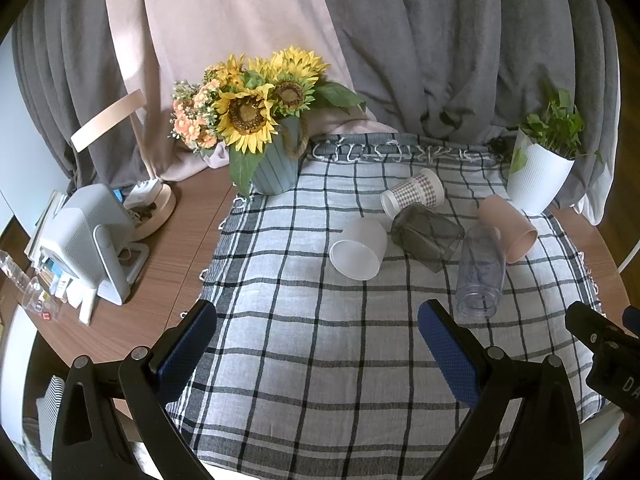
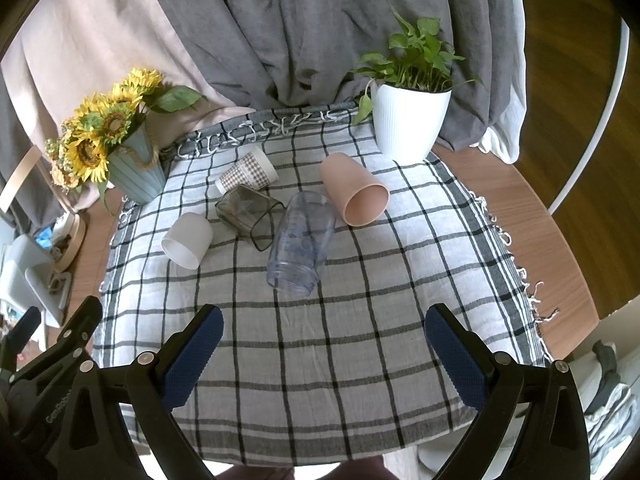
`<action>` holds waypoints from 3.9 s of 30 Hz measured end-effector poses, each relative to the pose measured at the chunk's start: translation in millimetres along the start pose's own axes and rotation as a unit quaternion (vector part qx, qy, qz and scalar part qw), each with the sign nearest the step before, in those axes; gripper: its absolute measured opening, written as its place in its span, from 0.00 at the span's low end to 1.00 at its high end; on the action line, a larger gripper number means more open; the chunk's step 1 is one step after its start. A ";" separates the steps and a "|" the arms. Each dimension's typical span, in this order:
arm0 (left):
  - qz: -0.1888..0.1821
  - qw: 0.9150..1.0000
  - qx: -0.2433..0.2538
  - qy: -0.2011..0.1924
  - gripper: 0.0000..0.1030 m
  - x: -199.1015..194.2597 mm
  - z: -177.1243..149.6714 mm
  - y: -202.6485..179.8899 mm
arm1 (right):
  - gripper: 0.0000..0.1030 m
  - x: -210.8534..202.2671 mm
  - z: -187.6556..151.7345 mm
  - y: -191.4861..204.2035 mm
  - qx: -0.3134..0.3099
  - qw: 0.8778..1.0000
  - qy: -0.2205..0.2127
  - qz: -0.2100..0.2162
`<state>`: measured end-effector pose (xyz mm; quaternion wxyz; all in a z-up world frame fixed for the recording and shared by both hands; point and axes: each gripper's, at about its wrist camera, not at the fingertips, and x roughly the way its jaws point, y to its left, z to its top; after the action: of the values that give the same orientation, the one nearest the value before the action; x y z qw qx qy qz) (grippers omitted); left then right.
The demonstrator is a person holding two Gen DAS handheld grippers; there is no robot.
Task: Flip cup upside down
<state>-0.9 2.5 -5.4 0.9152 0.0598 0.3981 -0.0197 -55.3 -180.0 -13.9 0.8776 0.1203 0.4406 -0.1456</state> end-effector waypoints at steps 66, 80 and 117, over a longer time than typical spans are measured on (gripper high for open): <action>-0.167 0.911 0.326 0.188 0.99 225.0 159.6 -151.4 | 0.99 136.7 87.2 -37.2 0.330 0.935 0.113 -0.068; -0.141 0.888 0.363 0.243 0.93 293.2 153.4 -180.9 | 0.99 160.9 97.8 -45.2 0.371 0.915 0.132 -0.086; -0.167 0.925 0.286 0.183 0.69 224.3 181.1 -146.7 | 0.99 144.1 108.5 -27.8 0.324 0.937 0.098 -0.086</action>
<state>271.4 -163.0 -60.8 0.7537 0.2544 0.5401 -0.2746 96.8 -264.1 -69.4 0.7273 0.3737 0.4621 -0.3433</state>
